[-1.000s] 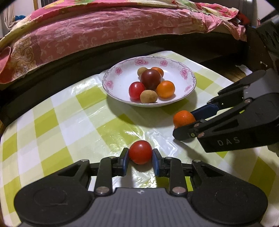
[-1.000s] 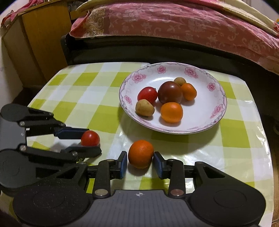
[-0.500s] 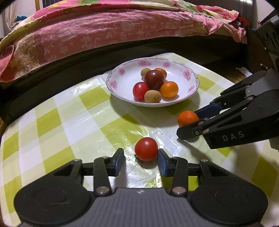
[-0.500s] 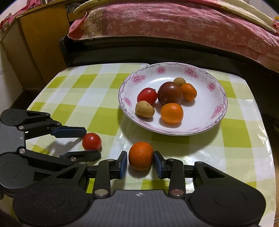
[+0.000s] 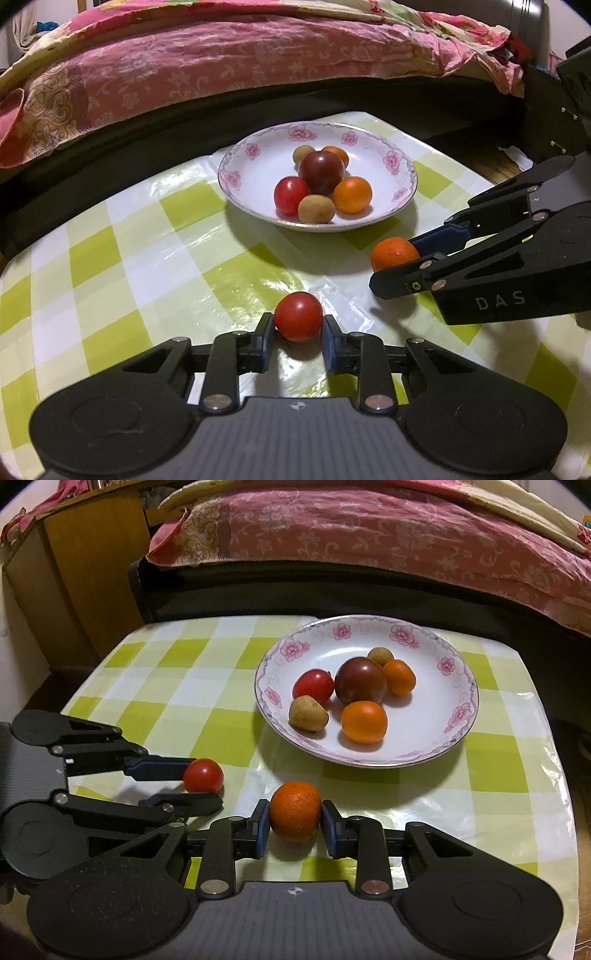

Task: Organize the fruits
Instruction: 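Carry the red cherry tomato and orange tomato in both grippers over the plate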

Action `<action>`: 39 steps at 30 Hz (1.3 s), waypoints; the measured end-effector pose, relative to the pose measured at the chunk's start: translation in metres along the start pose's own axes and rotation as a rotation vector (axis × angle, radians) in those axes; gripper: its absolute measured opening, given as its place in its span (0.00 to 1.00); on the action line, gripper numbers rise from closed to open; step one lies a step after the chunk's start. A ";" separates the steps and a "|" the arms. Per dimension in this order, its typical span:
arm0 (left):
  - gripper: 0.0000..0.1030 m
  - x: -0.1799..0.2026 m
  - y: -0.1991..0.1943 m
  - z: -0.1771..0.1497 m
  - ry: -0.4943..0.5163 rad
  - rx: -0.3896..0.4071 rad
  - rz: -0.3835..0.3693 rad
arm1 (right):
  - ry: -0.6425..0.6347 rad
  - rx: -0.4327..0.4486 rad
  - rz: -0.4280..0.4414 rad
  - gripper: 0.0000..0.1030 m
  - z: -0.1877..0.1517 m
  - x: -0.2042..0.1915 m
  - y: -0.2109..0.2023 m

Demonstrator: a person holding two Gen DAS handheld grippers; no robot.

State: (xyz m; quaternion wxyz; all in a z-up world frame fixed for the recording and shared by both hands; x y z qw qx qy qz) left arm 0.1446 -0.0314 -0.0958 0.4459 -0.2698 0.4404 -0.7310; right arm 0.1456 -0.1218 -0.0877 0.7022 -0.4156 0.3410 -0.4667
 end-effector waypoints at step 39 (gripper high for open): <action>0.35 -0.010 0.022 0.087 -0.008 0.107 0.099 | 0.125 0.122 -0.073 0.24 0.060 0.049 -0.006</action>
Point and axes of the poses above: each gripper's, at about its wrist camera, not at the fingertips, and y roughly the way its jaws point, x to its right, z to its top, the point moved 5 cm from there along y, roughly the way its jaws point, and after that the axes turned 14 degrees about -x, right-handed, at the moved point
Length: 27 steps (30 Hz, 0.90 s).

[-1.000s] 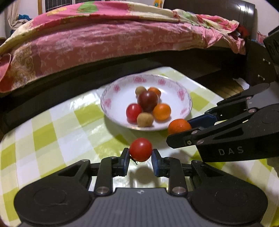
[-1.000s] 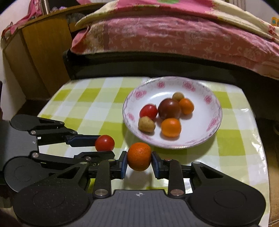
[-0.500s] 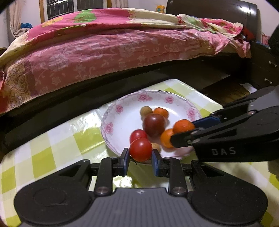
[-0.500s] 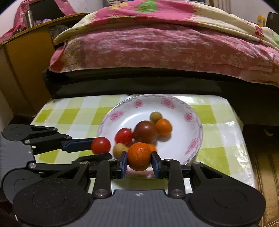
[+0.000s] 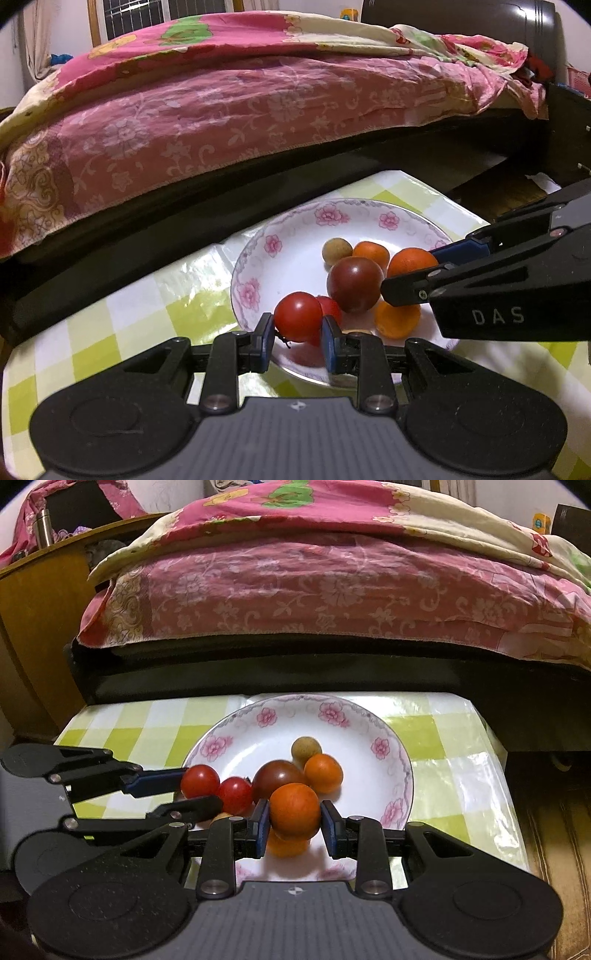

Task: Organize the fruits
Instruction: 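Carry the red cherry tomato and orange tomato in both grippers over the plate, then open both grippers to release the tomatoes onto the plate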

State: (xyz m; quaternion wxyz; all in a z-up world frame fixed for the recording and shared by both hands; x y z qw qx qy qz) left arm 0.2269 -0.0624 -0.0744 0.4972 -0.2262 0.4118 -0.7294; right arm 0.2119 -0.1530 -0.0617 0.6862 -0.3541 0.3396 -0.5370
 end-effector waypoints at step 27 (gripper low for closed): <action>0.39 -0.016 -0.001 0.013 -0.058 0.016 0.017 | 0.053 0.024 -0.002 0.27 0.006 0.007 -0.001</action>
Point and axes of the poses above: each gripper's, at about its wrist camera, not at the fingertips, and y roughly the way its jaws point, x to its right, z to its top, the point moved 5 cm from there along y, roughly the way its jaws point, and after that the axes turned 14 degrees about -x, right-handed, at the moved point
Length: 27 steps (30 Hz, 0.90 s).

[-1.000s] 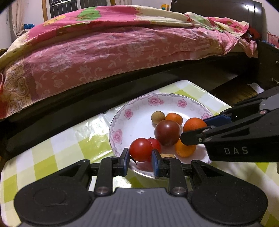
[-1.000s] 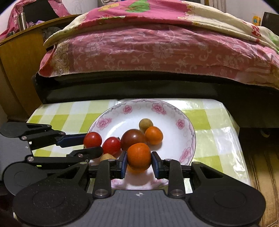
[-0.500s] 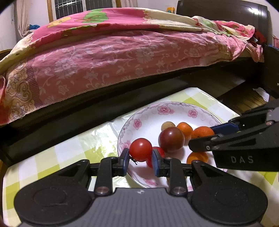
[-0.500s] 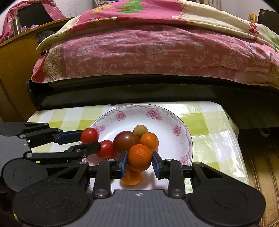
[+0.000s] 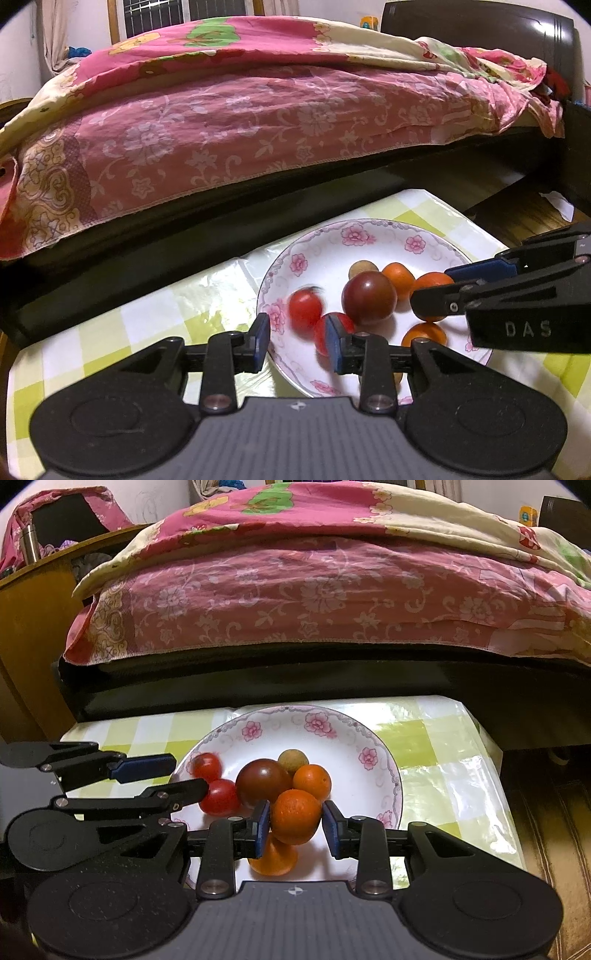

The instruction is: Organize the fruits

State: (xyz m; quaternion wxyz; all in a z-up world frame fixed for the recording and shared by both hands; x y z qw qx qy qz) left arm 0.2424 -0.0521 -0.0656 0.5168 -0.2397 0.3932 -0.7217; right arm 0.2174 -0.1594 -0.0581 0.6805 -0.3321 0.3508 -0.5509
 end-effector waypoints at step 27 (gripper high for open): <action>0.40 0.016 -0.059 -0.037 -0.047 -0.005 -0.043 | 0.031 0.019 -0.001 0.27 -0.030 -0.009 -0.046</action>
Point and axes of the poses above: each gripper's, at about its wrist camera, not at the fingertips, and y roughly the way its jaws point, x to its right, z to its top, the point moved 5 cm from there along y, roughly the way its jaws point, and after that the axes turned 14 degrees about -x, right-handed, at the moved point
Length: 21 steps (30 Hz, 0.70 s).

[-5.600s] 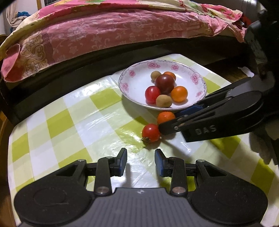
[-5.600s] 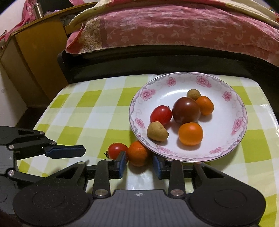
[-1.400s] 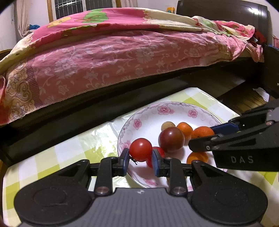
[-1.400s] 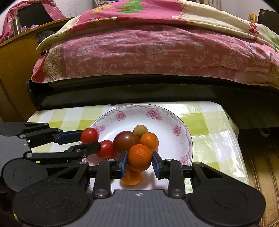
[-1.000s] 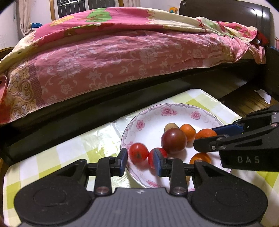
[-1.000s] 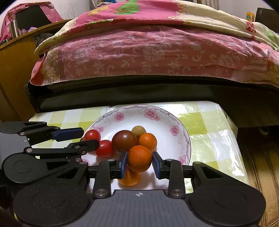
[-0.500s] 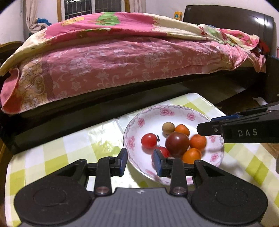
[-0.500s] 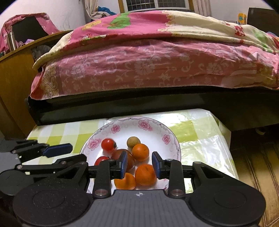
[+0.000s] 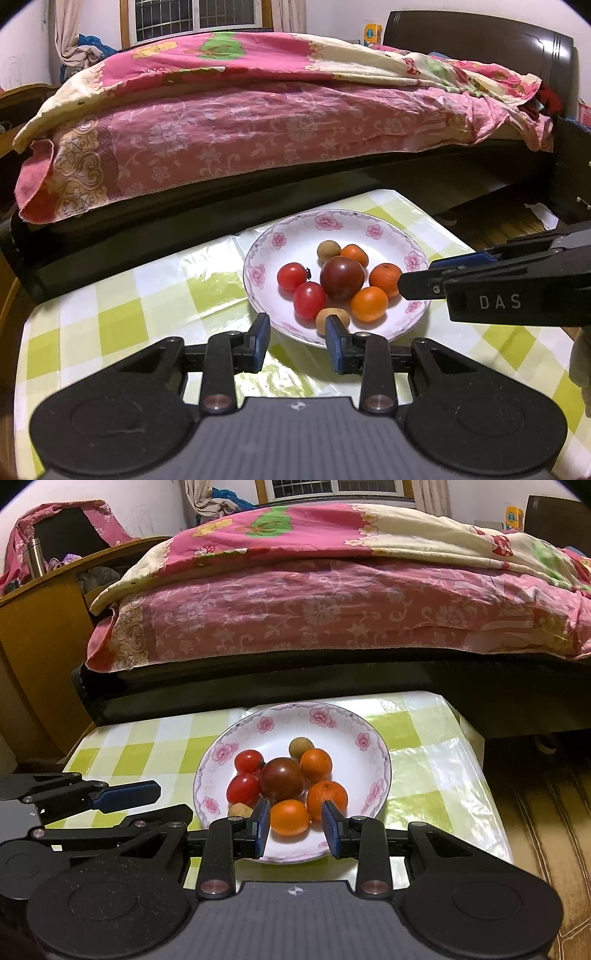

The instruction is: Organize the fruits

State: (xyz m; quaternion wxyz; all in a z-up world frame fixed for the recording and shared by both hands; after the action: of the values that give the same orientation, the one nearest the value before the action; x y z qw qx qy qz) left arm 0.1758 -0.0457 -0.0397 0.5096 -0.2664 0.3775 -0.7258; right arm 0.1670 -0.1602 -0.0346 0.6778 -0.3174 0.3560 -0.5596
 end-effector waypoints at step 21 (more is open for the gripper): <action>0.47 0.006 -0.015 -0.011 -0.021 0.000 0.019 | -0.004 -0.005 -0.018 0.28 -0.018 -0.006 -0.015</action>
State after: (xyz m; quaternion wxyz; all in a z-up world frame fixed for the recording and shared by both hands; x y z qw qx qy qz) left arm 0.1572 -0.0454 -0.0335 0.5204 -0.2702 0.3746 -0.7182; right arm 0.1429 -0.1577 -0.0310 0.6727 -0.3234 0.3534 -0.5639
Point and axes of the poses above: each gripper's, at about its wrist camera, not at the fingertips, and y roughly the way its jaws point, x to its right, z to its top, the point moved 5 cm from there along y, roughly the way its jaws point, and after that the axes turned 14 degrees about -x, right-handed, at the moved point
